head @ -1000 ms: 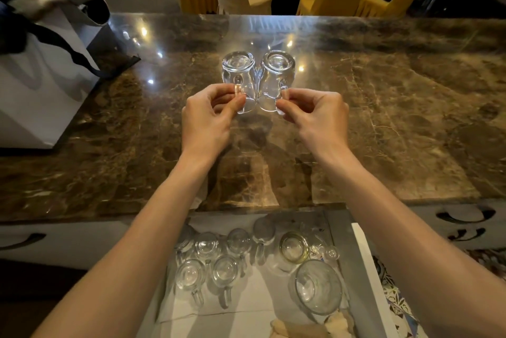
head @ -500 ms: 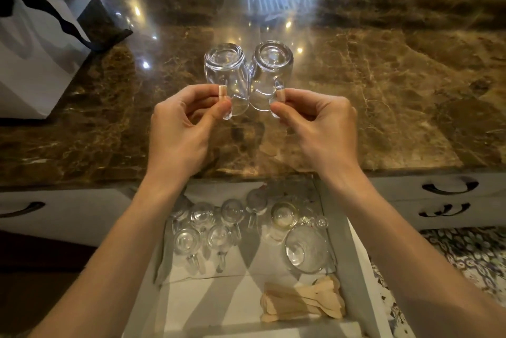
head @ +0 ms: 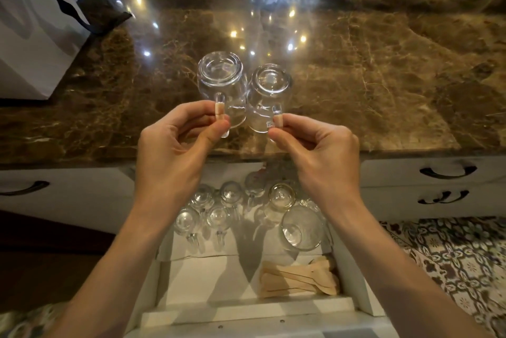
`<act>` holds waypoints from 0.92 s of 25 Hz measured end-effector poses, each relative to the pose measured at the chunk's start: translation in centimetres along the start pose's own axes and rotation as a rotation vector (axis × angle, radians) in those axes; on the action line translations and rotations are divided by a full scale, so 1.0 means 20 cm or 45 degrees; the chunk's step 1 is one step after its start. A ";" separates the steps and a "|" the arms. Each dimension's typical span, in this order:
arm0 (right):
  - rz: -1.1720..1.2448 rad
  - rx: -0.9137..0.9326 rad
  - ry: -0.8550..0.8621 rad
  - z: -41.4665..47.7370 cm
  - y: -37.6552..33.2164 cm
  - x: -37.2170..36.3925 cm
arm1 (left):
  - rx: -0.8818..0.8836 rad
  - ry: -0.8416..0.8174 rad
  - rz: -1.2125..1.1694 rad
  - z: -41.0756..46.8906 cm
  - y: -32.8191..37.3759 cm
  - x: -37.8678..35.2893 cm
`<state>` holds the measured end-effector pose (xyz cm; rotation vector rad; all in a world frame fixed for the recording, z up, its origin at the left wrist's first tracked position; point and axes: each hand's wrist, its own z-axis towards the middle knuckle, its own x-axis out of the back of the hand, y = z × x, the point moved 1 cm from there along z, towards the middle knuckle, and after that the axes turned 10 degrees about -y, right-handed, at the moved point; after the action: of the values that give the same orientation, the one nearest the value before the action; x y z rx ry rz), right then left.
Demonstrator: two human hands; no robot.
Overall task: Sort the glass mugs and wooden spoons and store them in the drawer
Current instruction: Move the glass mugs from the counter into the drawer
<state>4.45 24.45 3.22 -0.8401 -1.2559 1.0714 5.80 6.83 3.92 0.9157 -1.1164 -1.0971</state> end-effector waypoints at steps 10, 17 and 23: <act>0.125 -0.029 -0.085 -0.29 0.04 0.01 | 0.090 -0.073 0.064 -0.29 -0.02 -0.01; 0.093 -0.179 -0.135 -0.52 0.13 -0.01 | 0.283 -0.143 -0.048 -0.50 -0.09 -0.05; 0.051 -0.364 -0.220 -0.66 0.22 -0.05 | 0.469 -0.262 -0.137 -0.61 -0.20 -0.04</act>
<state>16.75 25.72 -3.27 -1.0078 -1.5691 1.0266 16.93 6.97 -2.77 1.1799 -1.4858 -1.1103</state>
